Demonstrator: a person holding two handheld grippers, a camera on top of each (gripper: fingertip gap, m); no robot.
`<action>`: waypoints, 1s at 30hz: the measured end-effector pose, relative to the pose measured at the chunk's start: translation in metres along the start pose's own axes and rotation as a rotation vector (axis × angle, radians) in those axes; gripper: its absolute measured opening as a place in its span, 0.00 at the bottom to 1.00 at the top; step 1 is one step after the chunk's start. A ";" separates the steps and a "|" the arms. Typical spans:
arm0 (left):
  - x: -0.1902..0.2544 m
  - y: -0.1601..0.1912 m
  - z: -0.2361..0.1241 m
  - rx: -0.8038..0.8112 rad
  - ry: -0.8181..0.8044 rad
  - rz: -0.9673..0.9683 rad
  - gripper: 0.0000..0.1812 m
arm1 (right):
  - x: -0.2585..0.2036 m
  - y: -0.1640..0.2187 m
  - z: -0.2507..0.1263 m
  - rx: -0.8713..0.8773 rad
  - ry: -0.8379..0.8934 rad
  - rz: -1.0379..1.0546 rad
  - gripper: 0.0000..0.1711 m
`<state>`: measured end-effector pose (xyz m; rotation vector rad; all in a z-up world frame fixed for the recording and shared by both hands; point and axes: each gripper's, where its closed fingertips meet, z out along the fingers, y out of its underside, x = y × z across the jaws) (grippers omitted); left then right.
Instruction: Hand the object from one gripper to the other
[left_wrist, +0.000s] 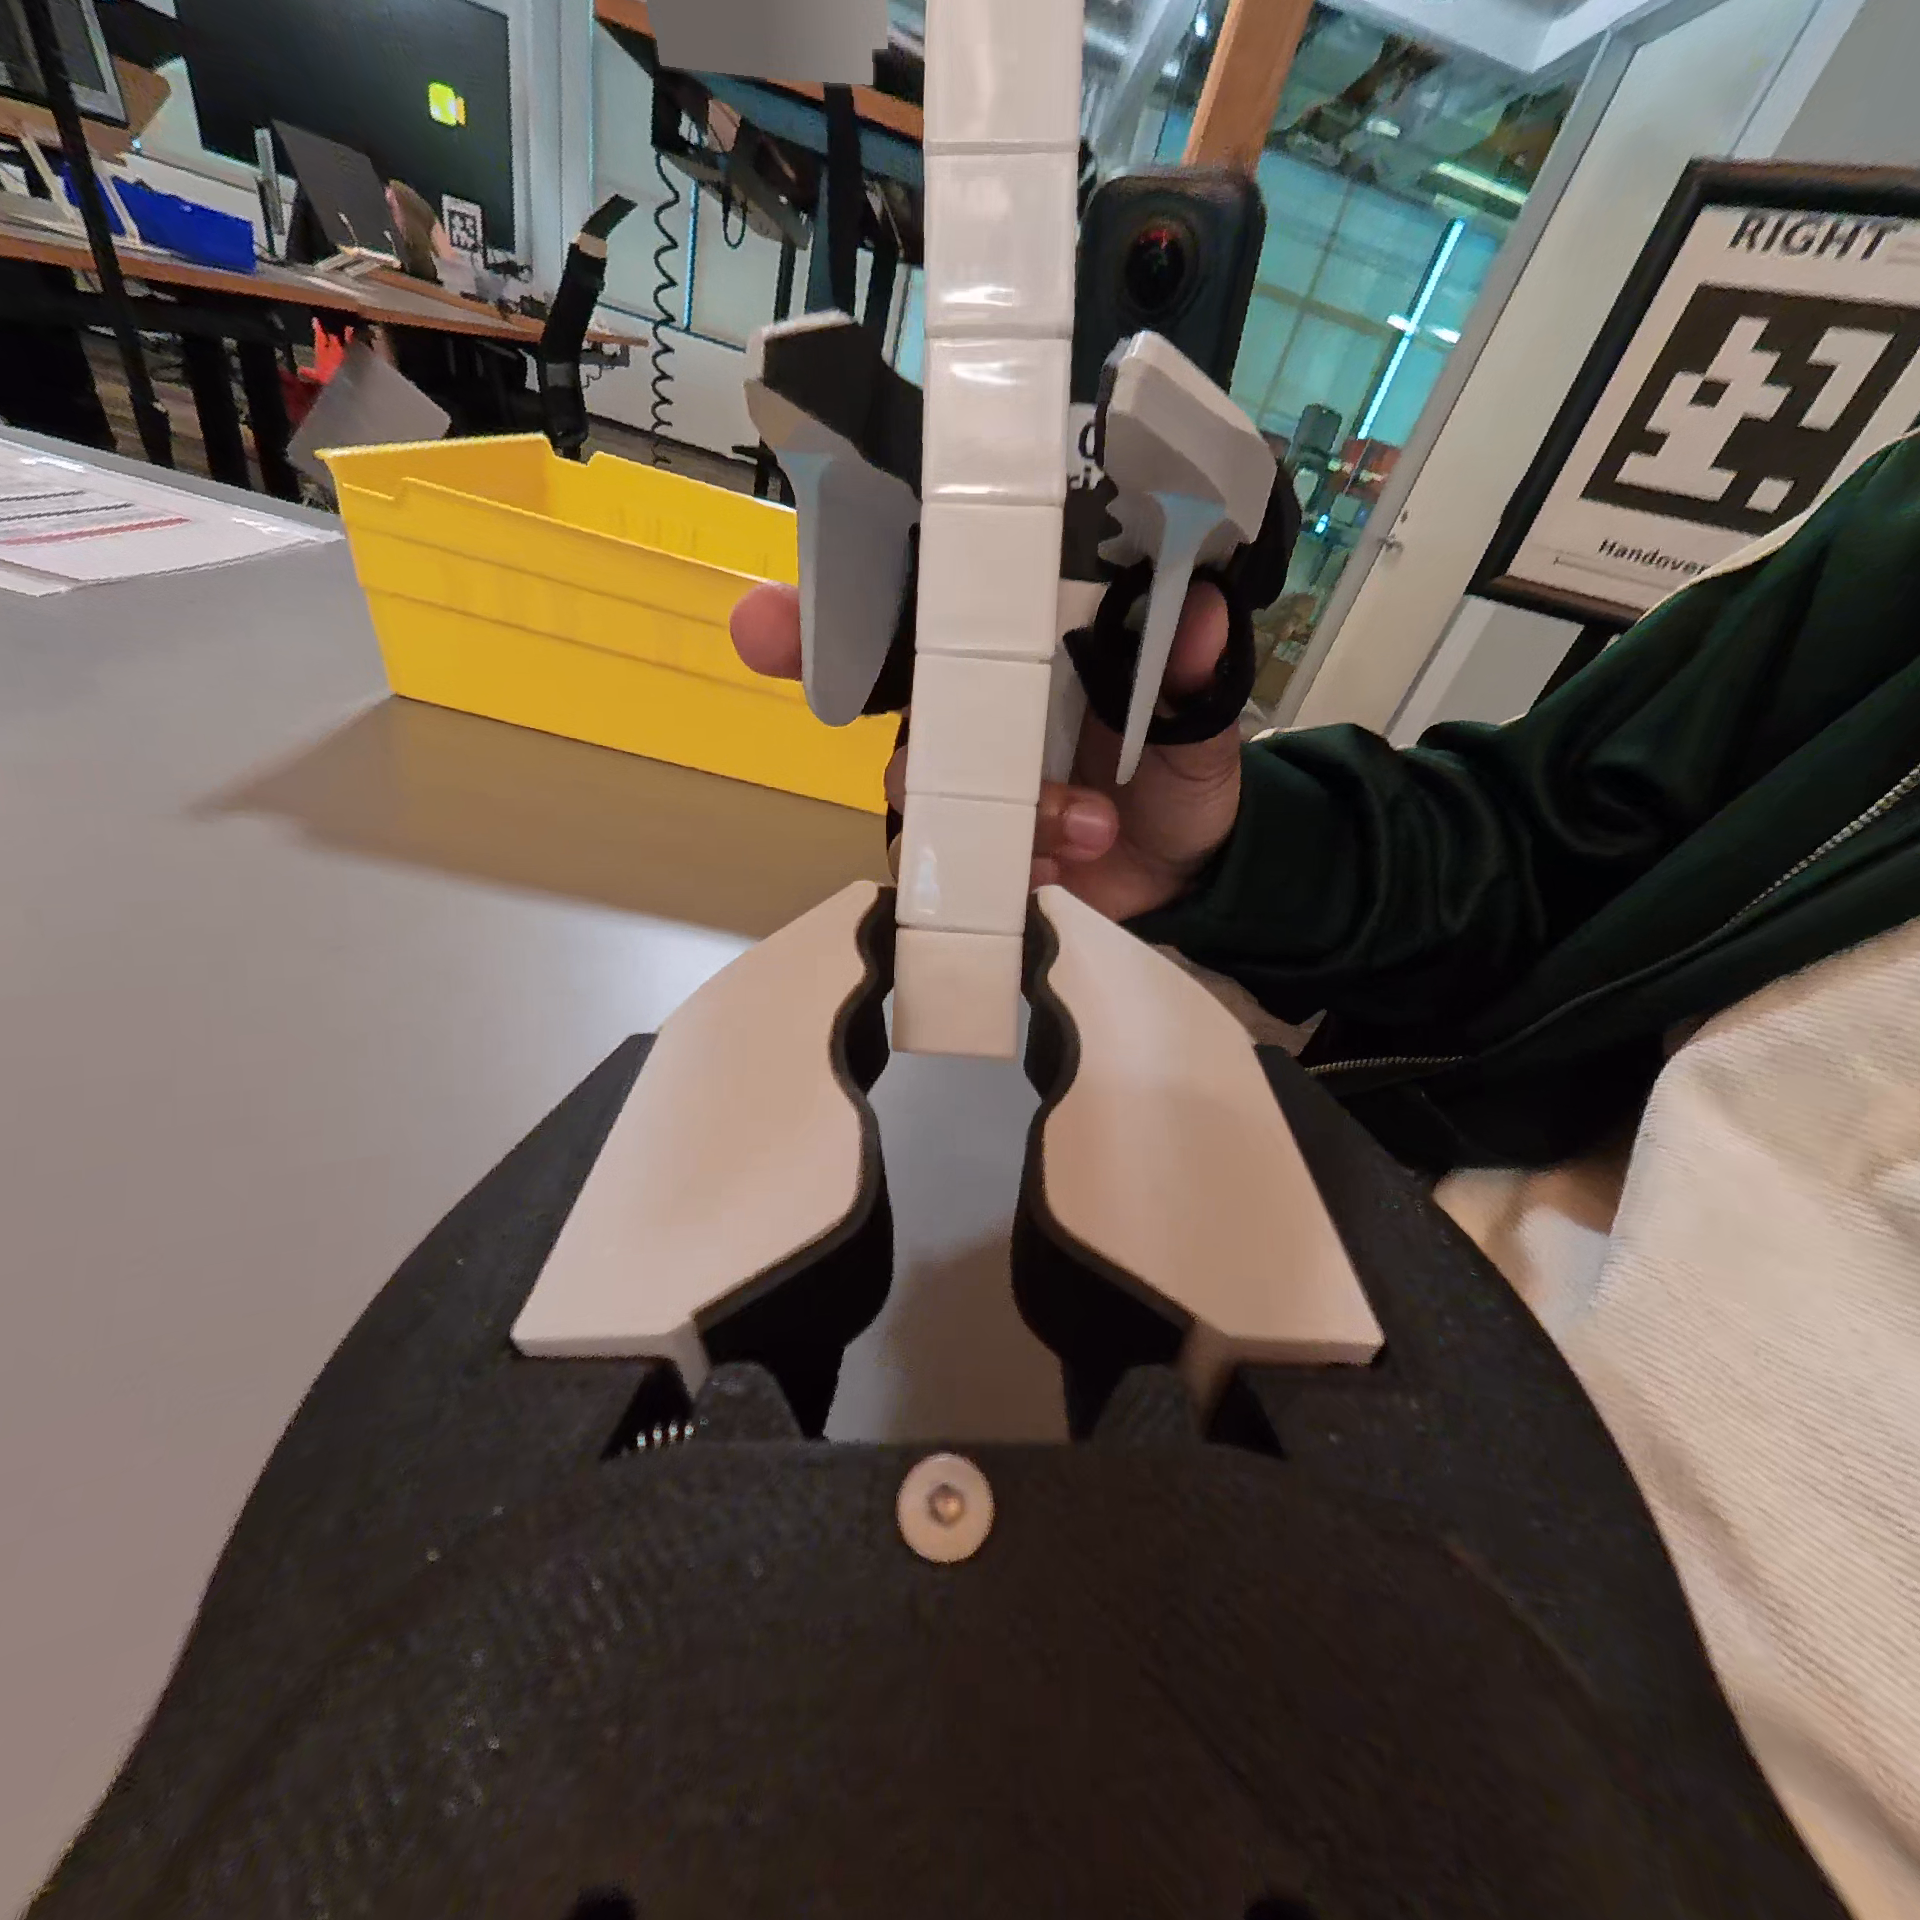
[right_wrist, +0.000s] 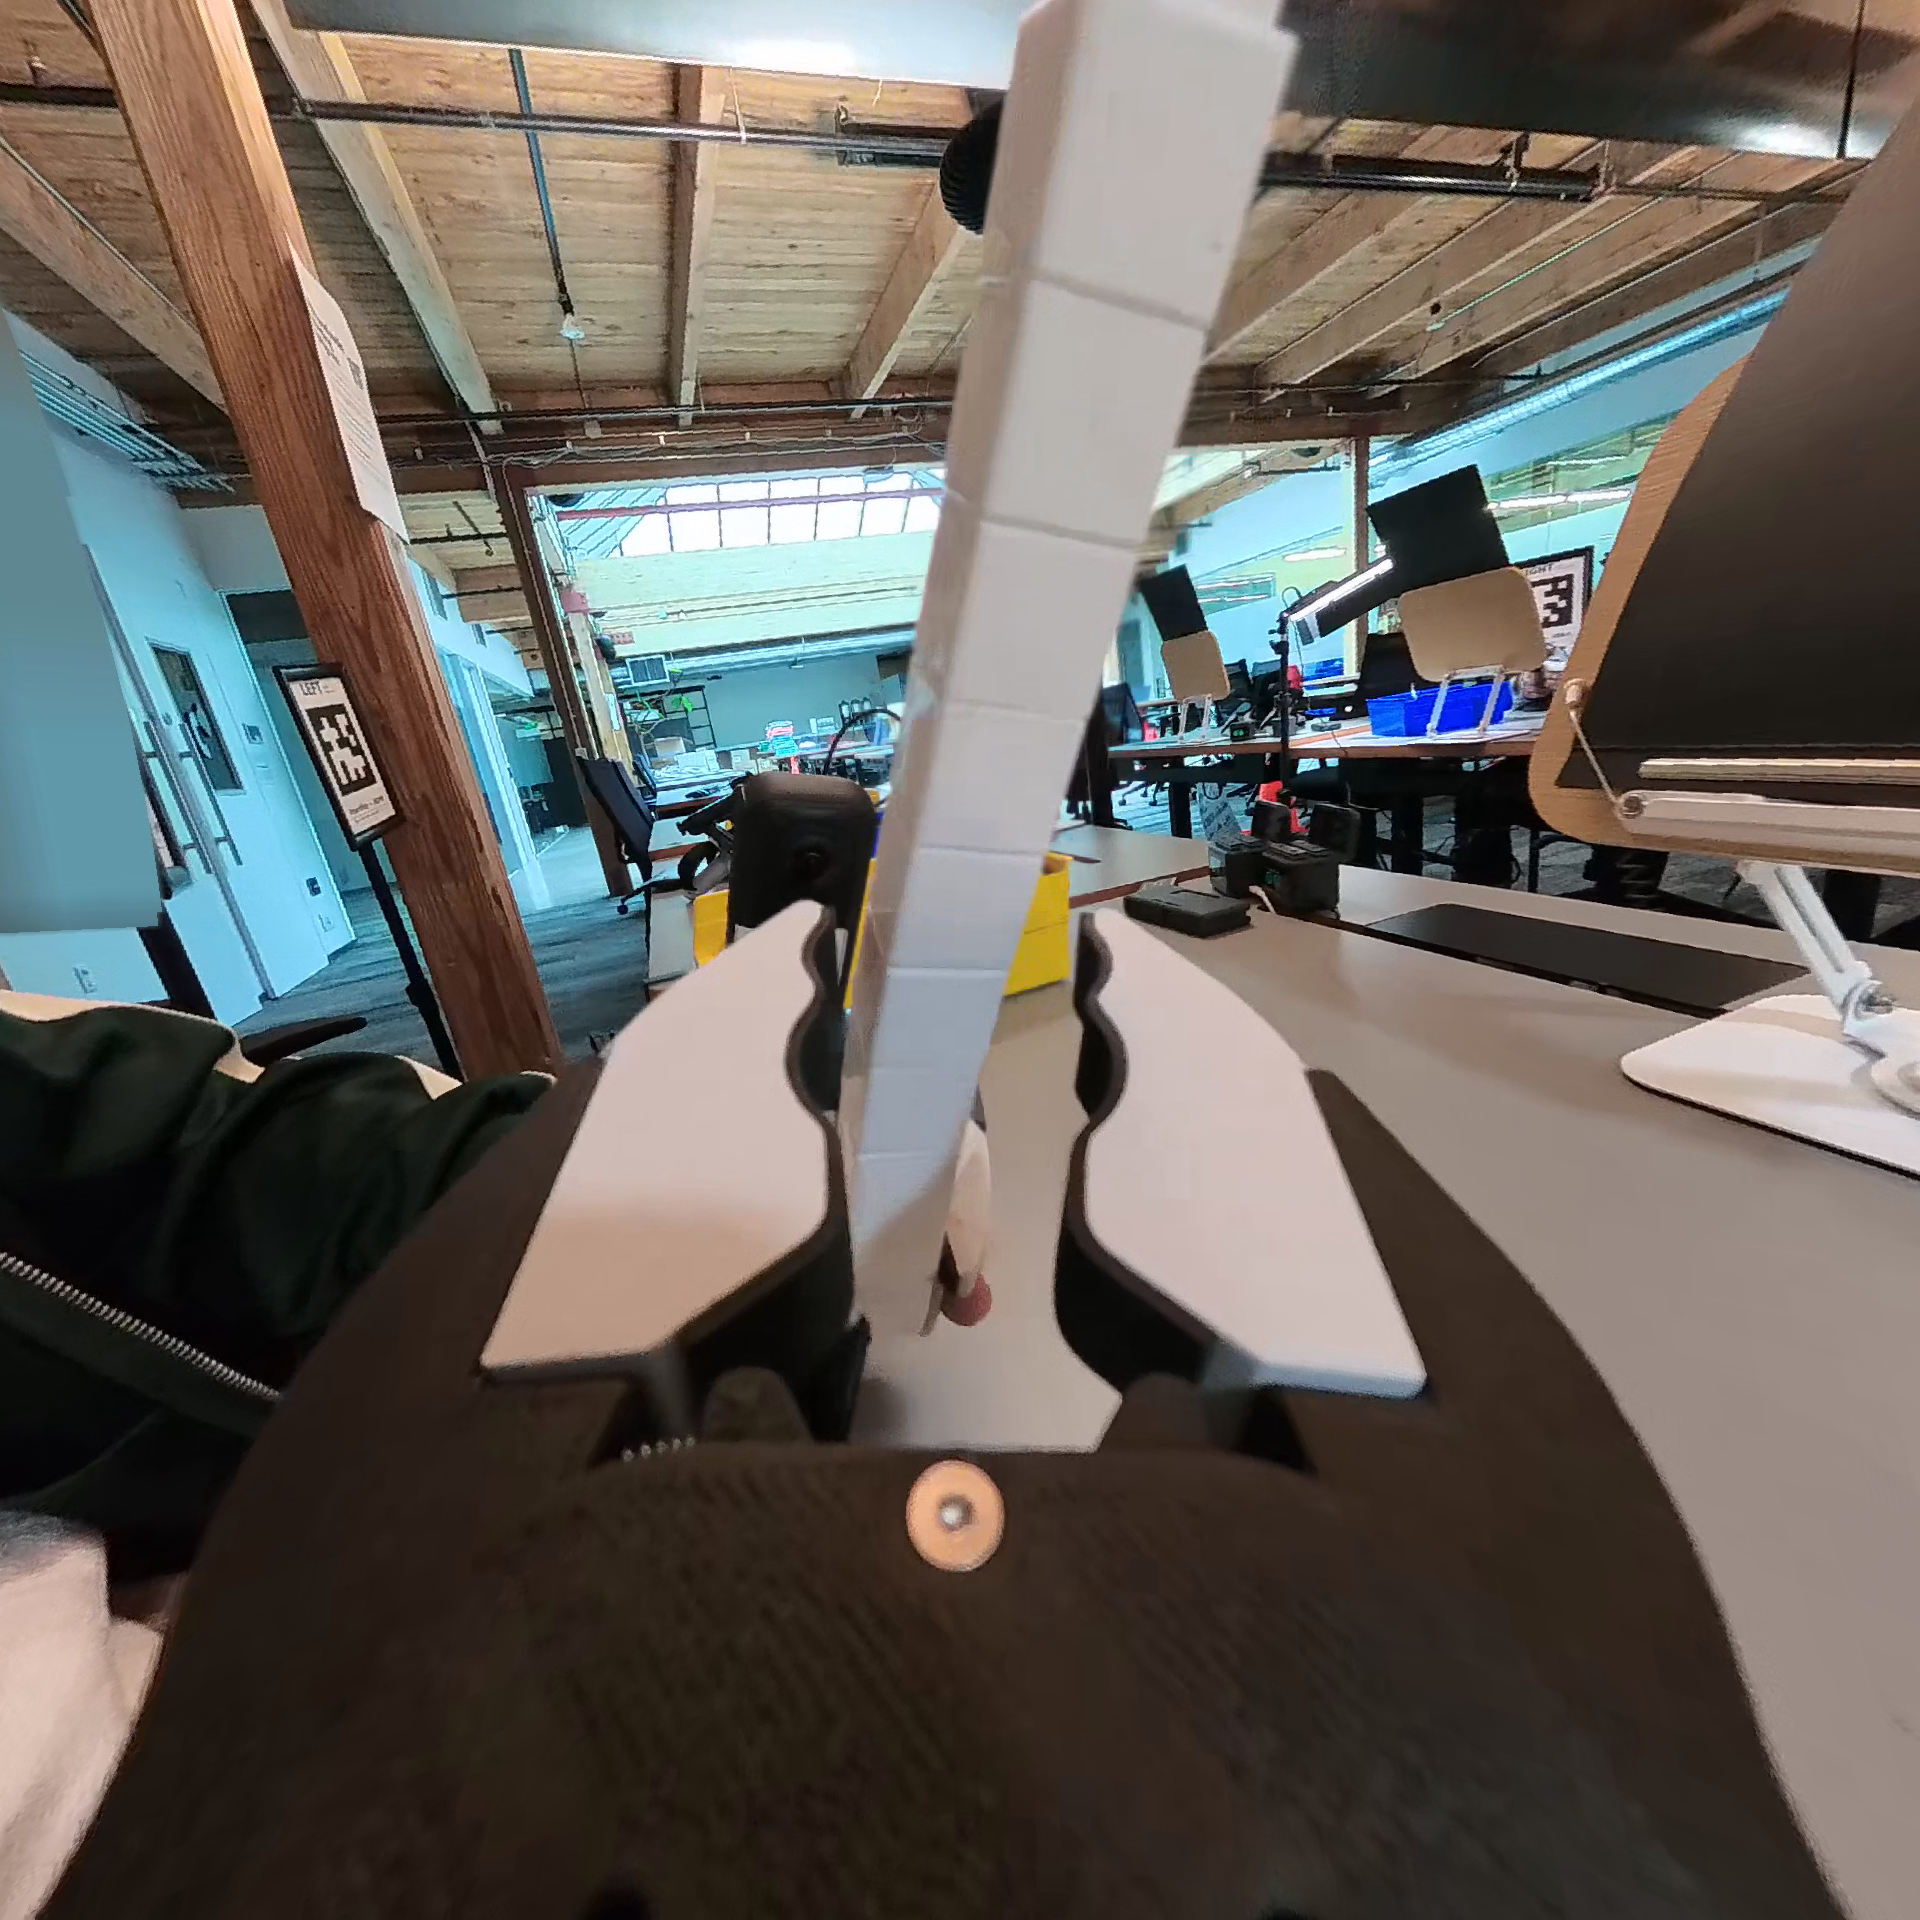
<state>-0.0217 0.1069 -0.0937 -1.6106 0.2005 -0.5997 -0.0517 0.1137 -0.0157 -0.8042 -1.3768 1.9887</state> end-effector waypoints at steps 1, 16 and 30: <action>0.001 -0.002 0.000 0.016 0.007 -0.010 0.13 | 0.001 -0.001 0.000 0.004 0.003 0.003 0.26; 0.008 -0.019 -0.002 0.179 0.047 -0.036 0.12 | -0.013 0.005 0.003 -0.014 -0.061 0.004 0.22; 0.008 -0.008 0.003 0.084 0.043 -0.042 0.38 | -0.023 0.019 0.004 -0.104 -0.122 -0.054 0.13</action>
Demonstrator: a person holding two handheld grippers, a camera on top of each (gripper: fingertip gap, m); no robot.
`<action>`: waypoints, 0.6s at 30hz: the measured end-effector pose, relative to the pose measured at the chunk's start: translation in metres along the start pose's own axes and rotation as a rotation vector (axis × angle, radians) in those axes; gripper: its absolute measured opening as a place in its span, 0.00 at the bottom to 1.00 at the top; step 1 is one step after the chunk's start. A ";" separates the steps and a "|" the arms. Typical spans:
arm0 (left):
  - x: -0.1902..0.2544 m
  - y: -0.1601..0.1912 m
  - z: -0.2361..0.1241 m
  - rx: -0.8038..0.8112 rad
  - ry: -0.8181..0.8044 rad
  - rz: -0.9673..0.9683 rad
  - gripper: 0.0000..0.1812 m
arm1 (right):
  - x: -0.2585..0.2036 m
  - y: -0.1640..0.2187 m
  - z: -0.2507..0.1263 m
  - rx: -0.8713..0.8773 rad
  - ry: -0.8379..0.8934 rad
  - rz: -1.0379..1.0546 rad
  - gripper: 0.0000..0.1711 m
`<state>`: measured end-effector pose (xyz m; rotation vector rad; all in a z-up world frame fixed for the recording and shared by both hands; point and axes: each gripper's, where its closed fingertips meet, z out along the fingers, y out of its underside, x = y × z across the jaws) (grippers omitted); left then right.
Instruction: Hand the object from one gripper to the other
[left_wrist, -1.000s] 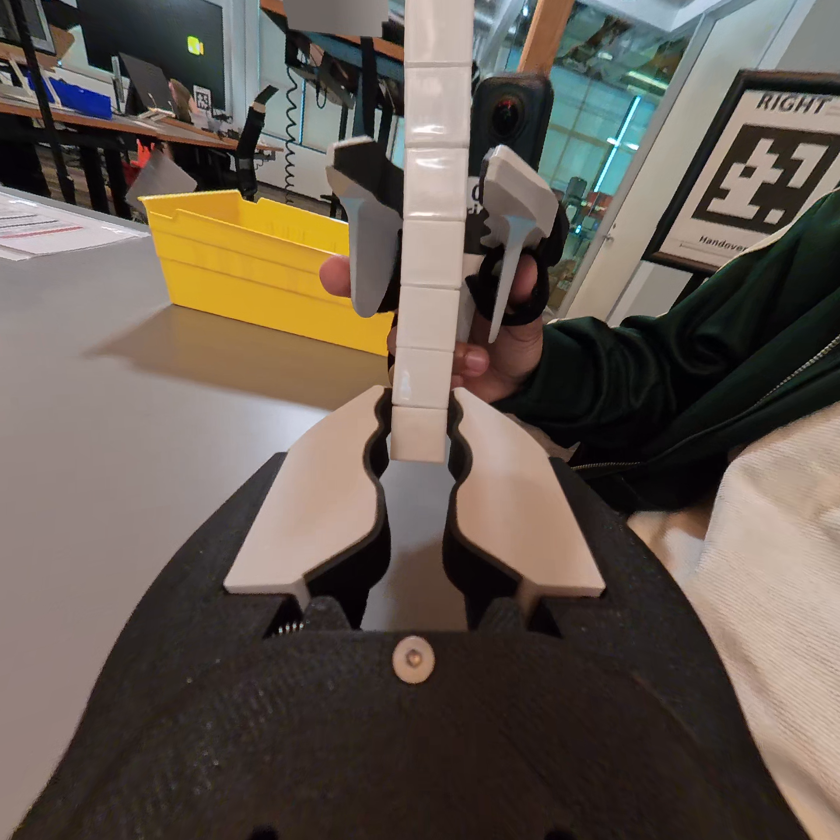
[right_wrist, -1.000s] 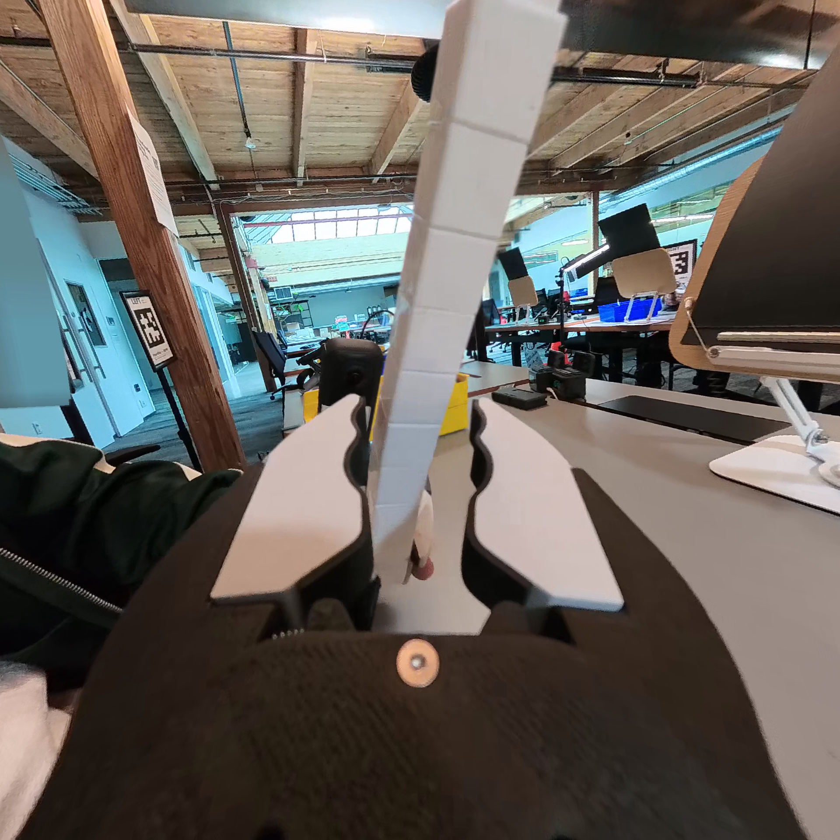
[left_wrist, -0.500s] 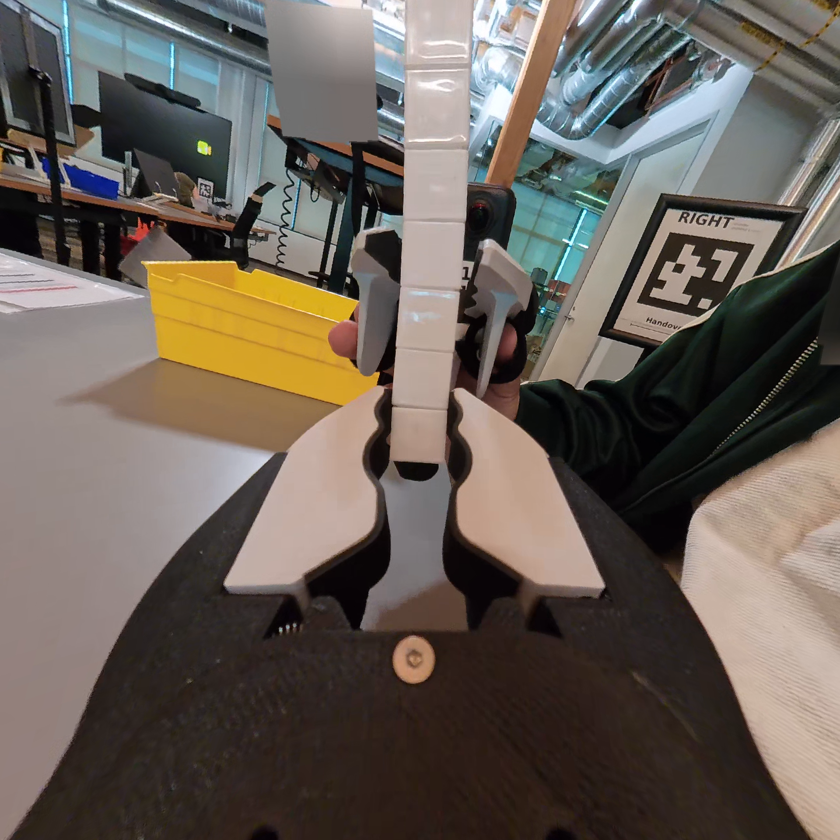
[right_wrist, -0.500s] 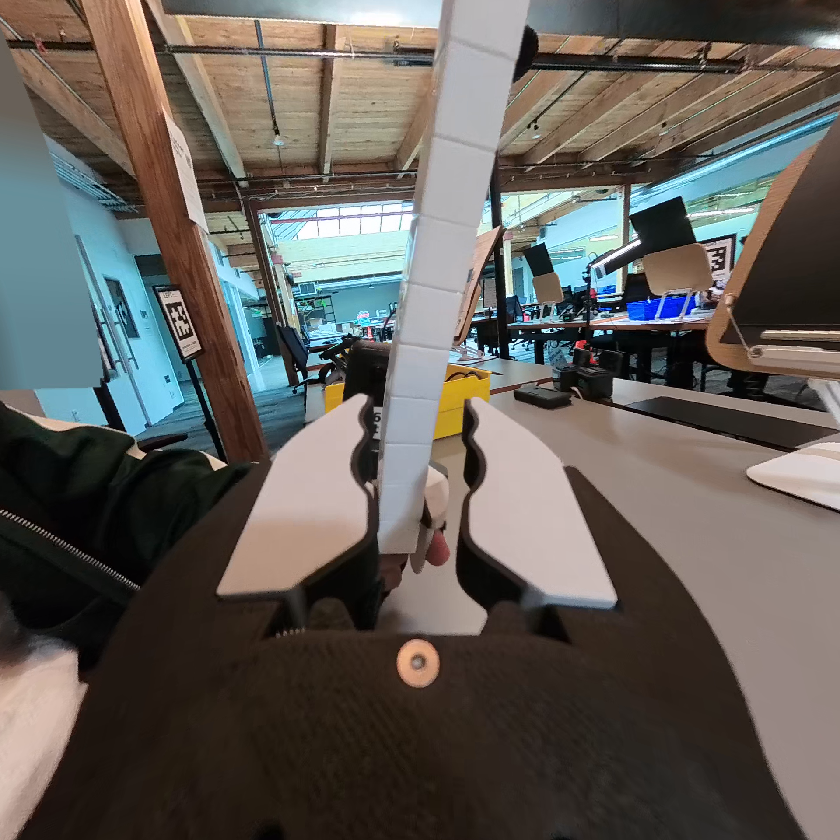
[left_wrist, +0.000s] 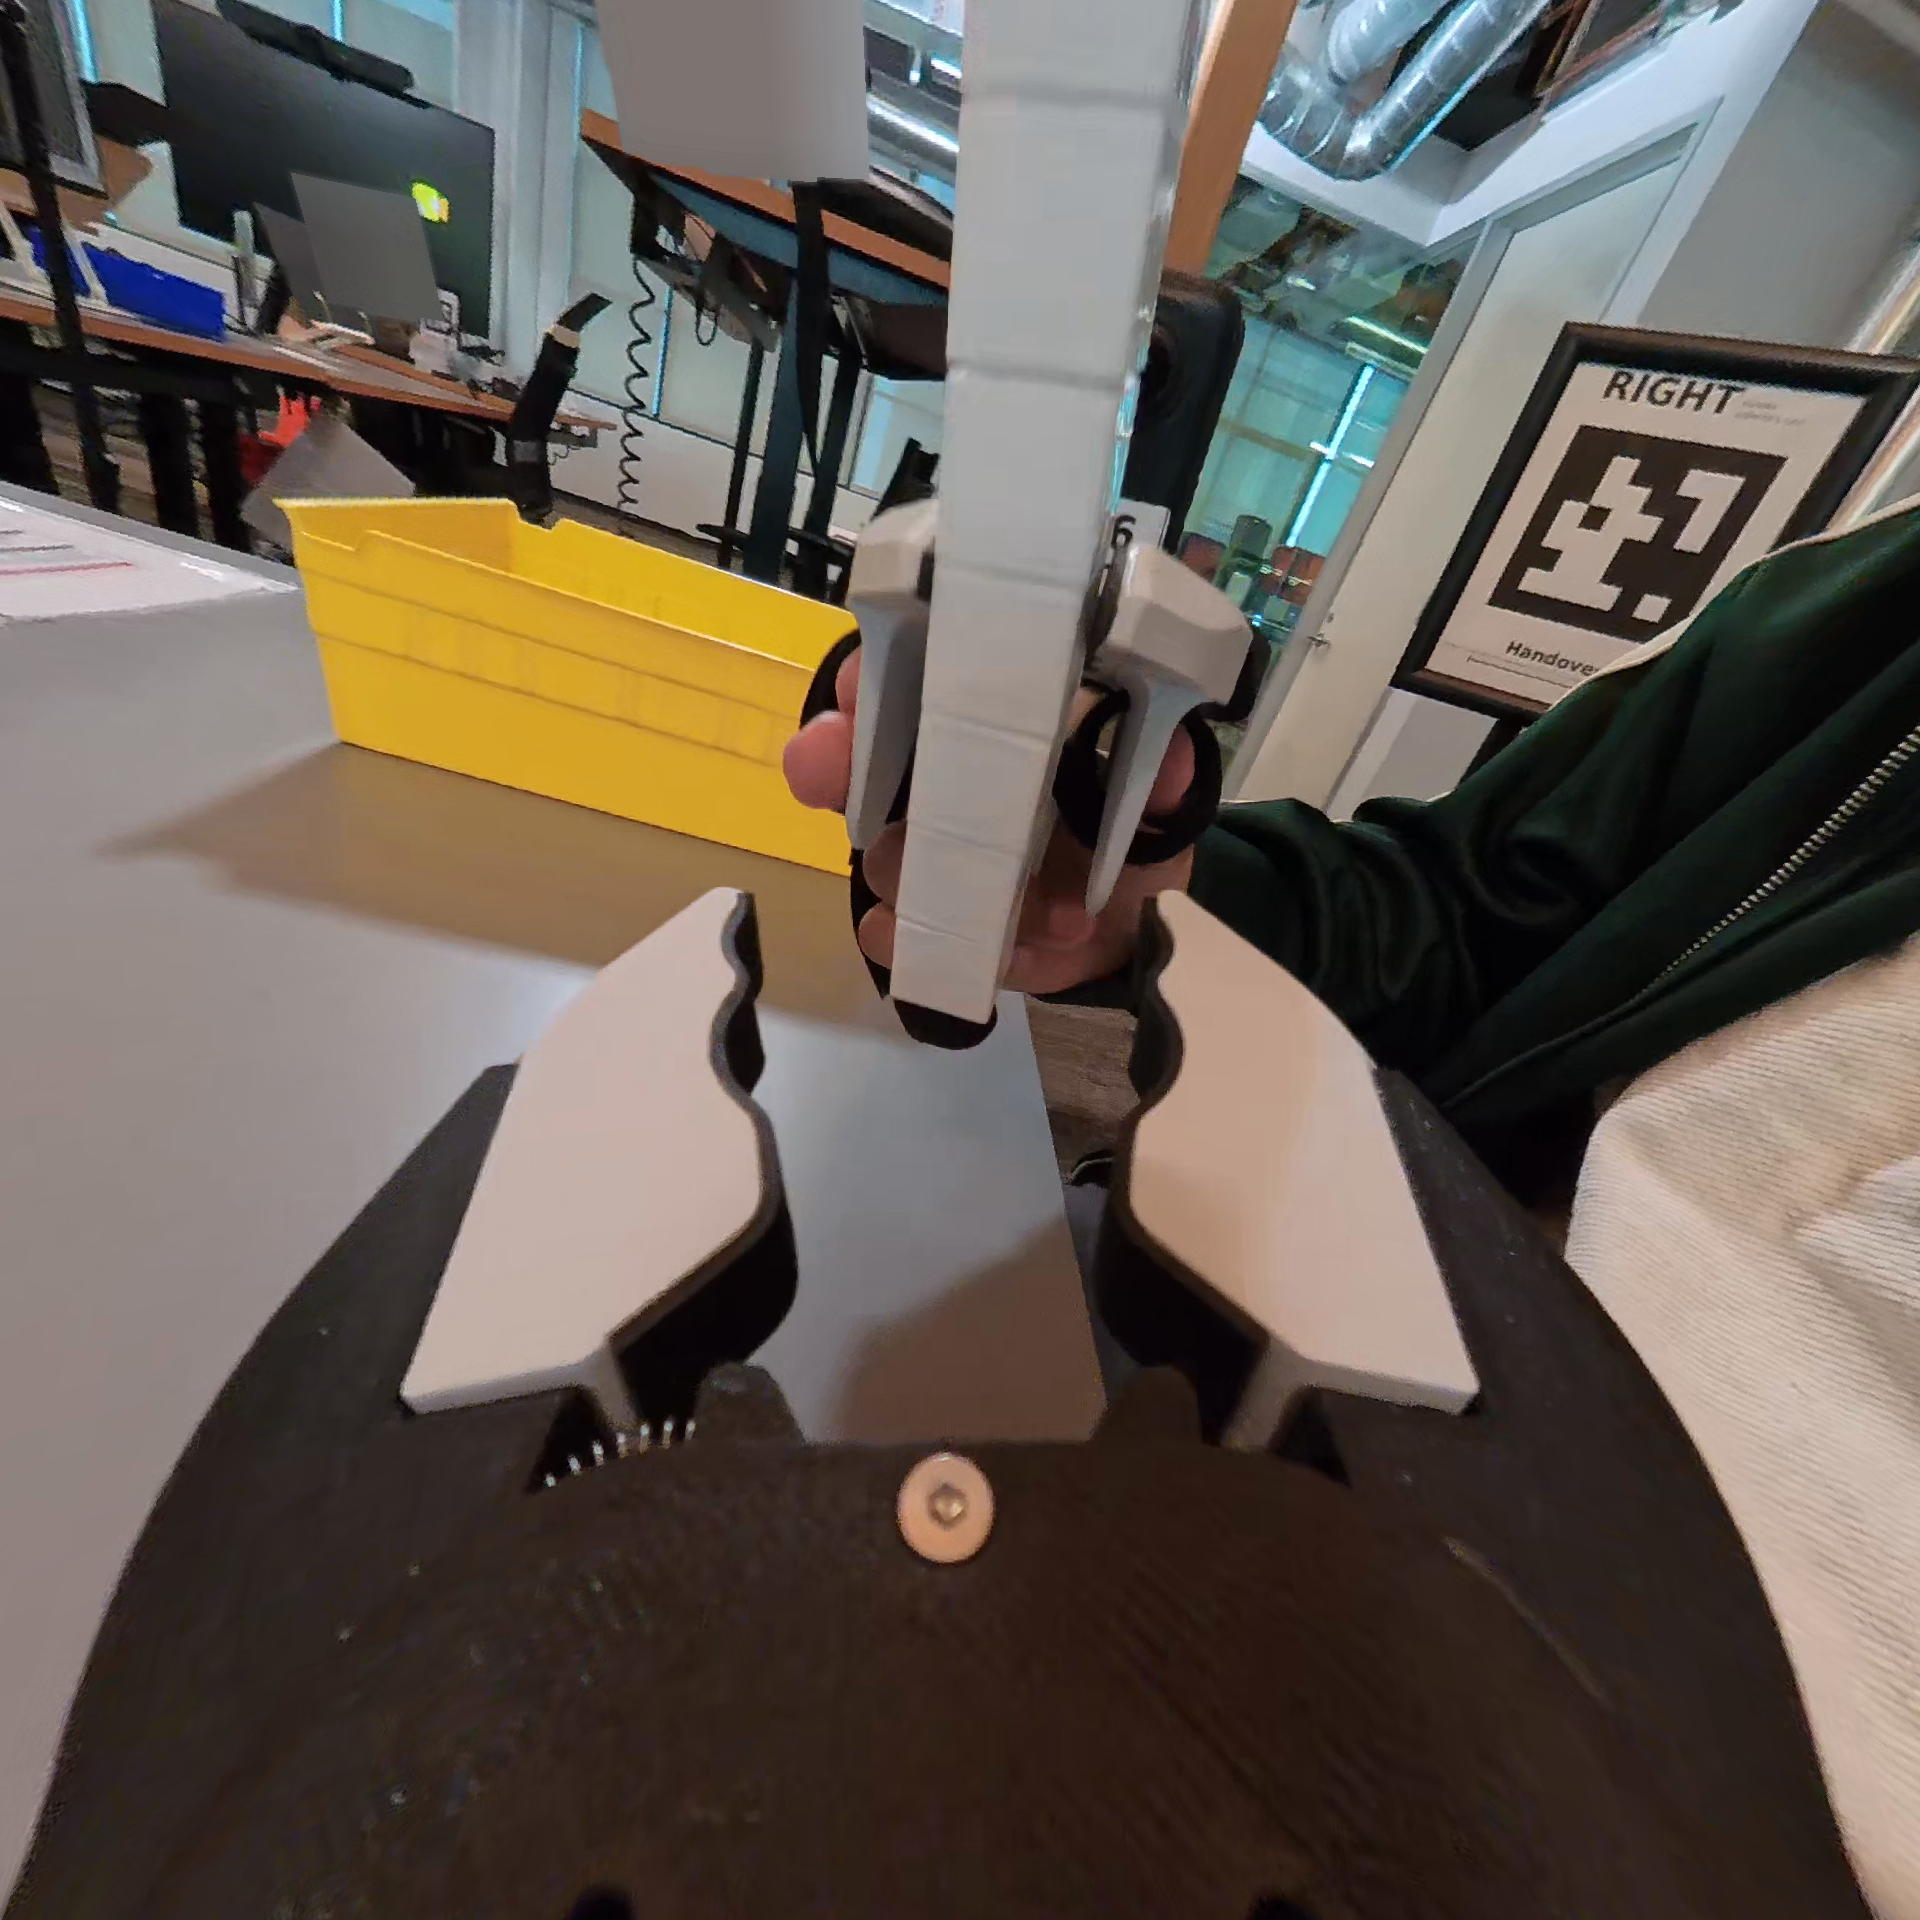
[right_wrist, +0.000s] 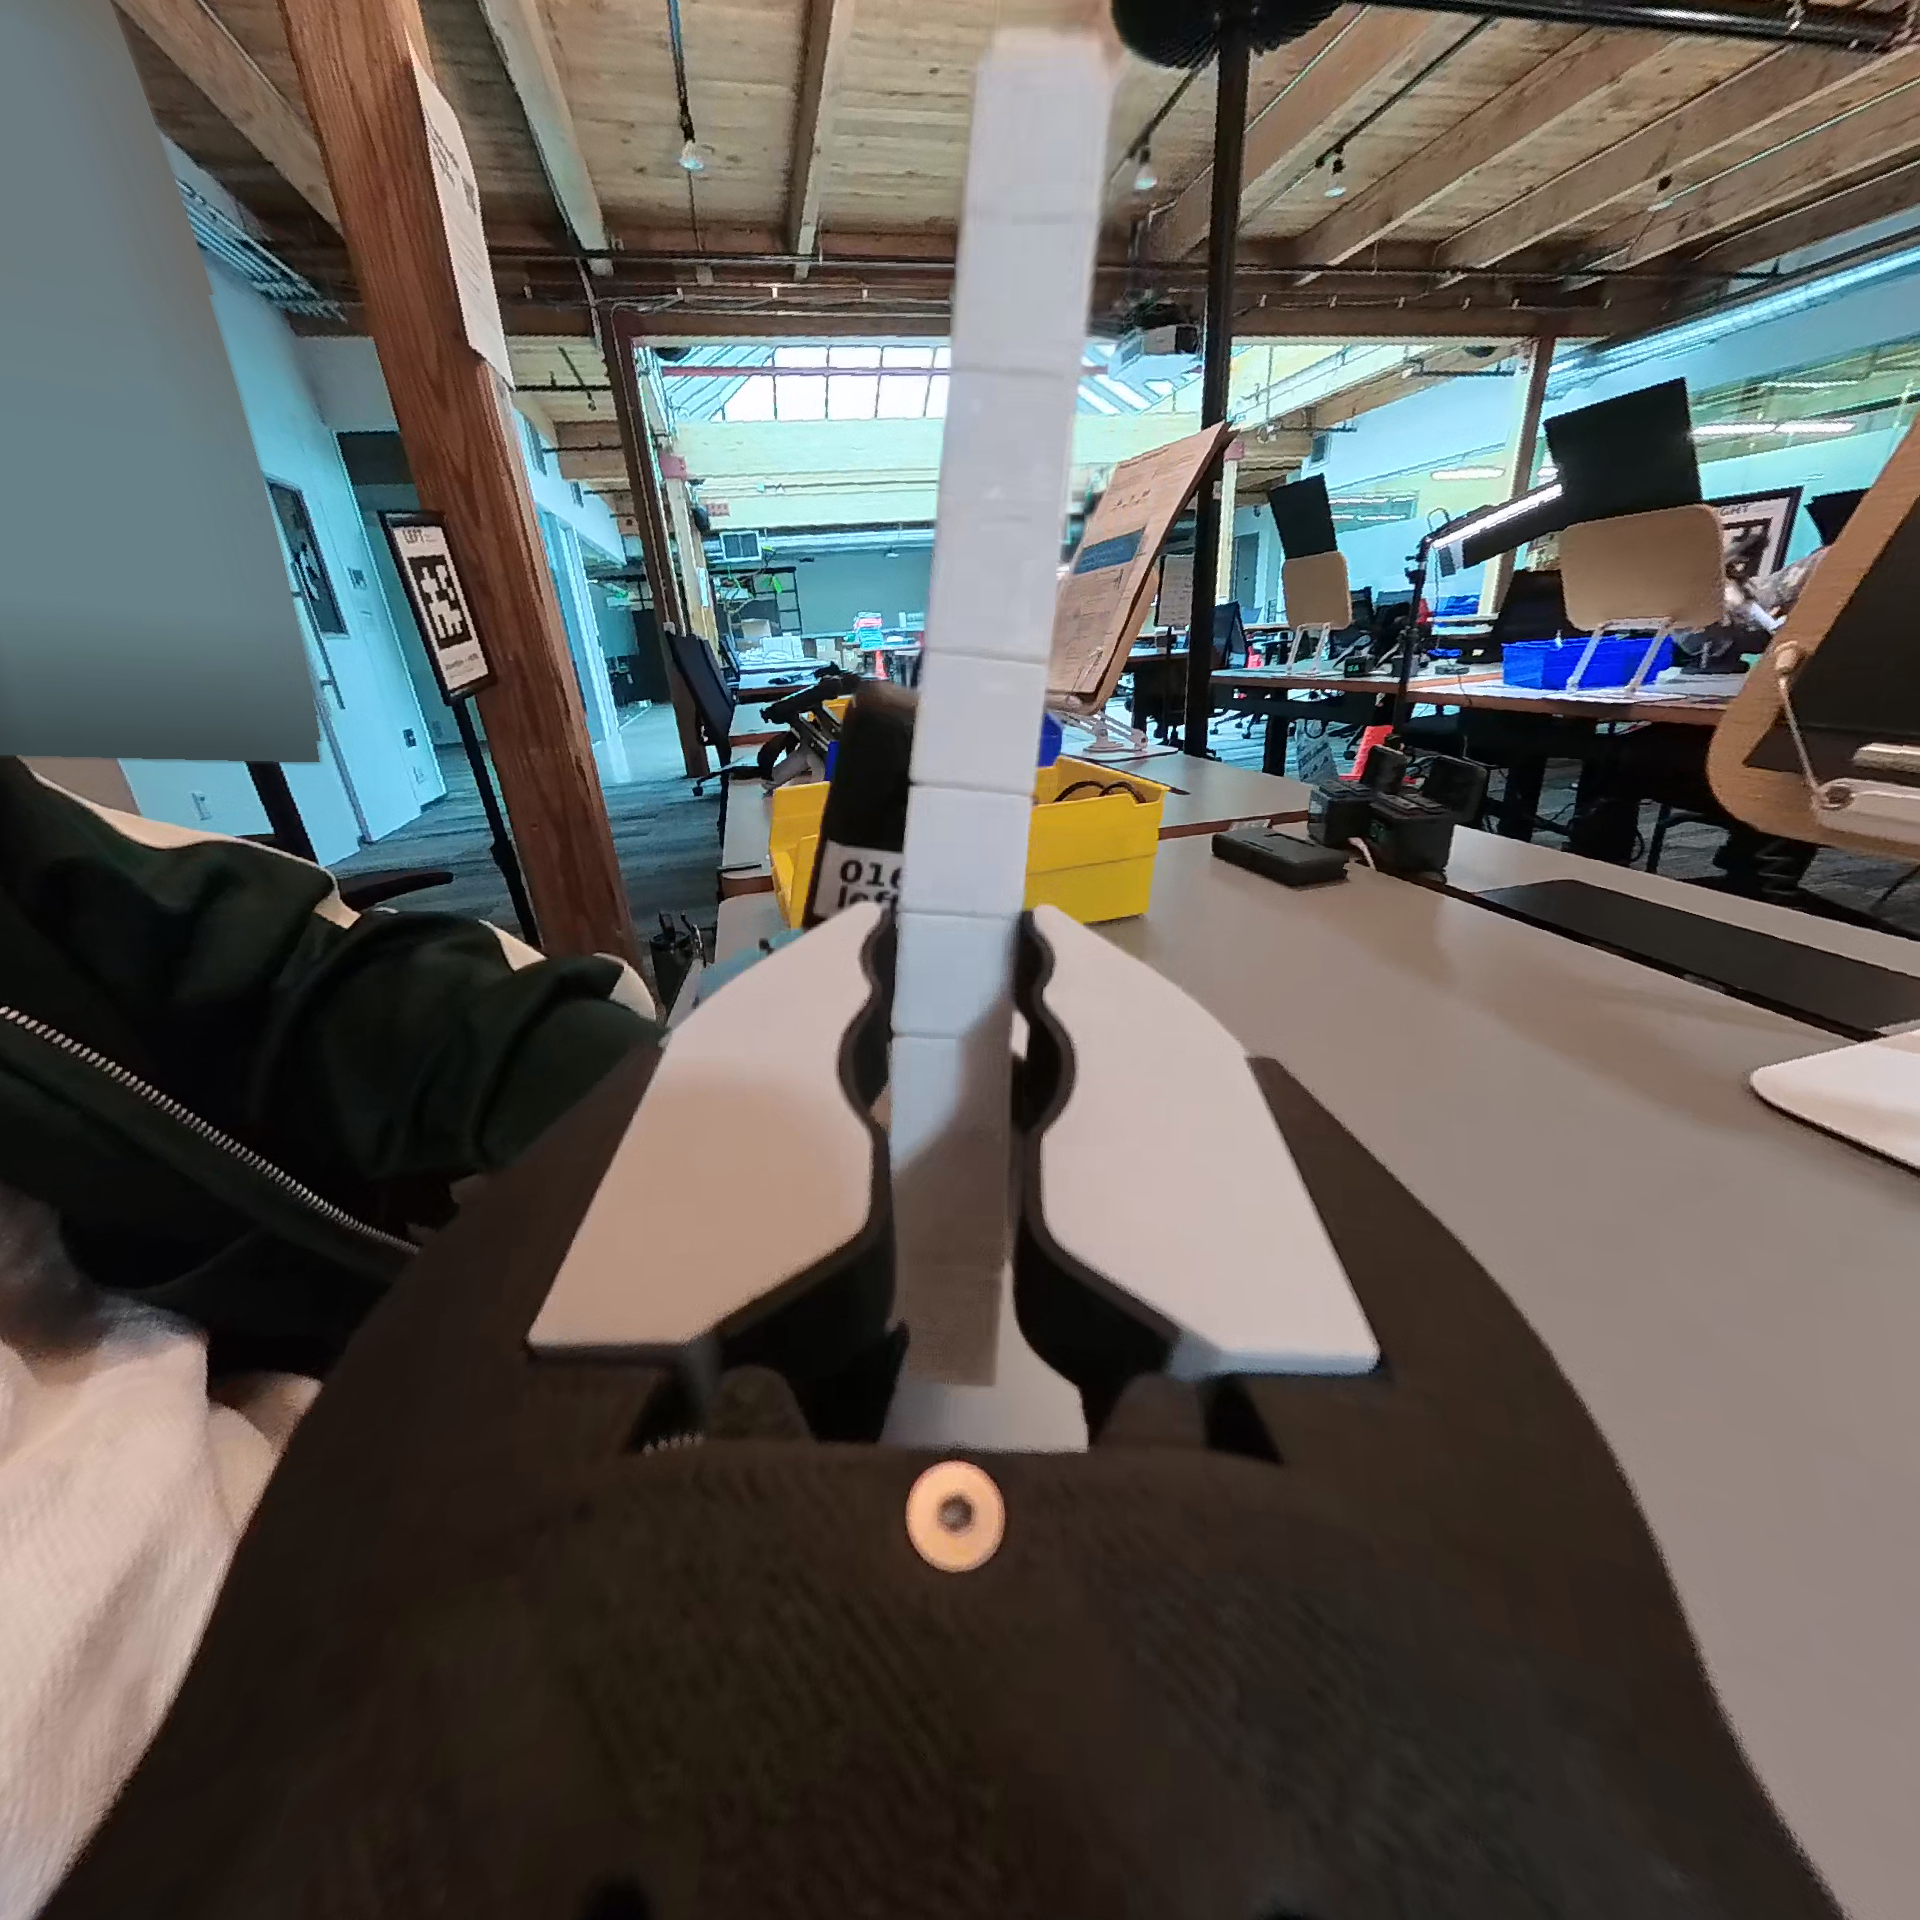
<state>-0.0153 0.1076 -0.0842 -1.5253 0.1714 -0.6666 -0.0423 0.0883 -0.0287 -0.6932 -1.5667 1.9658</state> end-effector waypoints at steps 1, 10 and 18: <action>-0.001 -0.003 -0.002 0.007 -0.009 0.007 0.40 | 0.000 0.002 0.000 -0.005 -0.006 0.002 0.13; -0.004 -0.065 -0.034 0.204 -0.074 0.019 0.33 | -0.003 0.013 0.002 -0.006 -0.053 0.073 0.13; 0.019 -0.111 -0.049 0.304 -0.057 0.053 0.28 | -0.021 0.024 0.014 -0.016 -0.125 0.113 0.13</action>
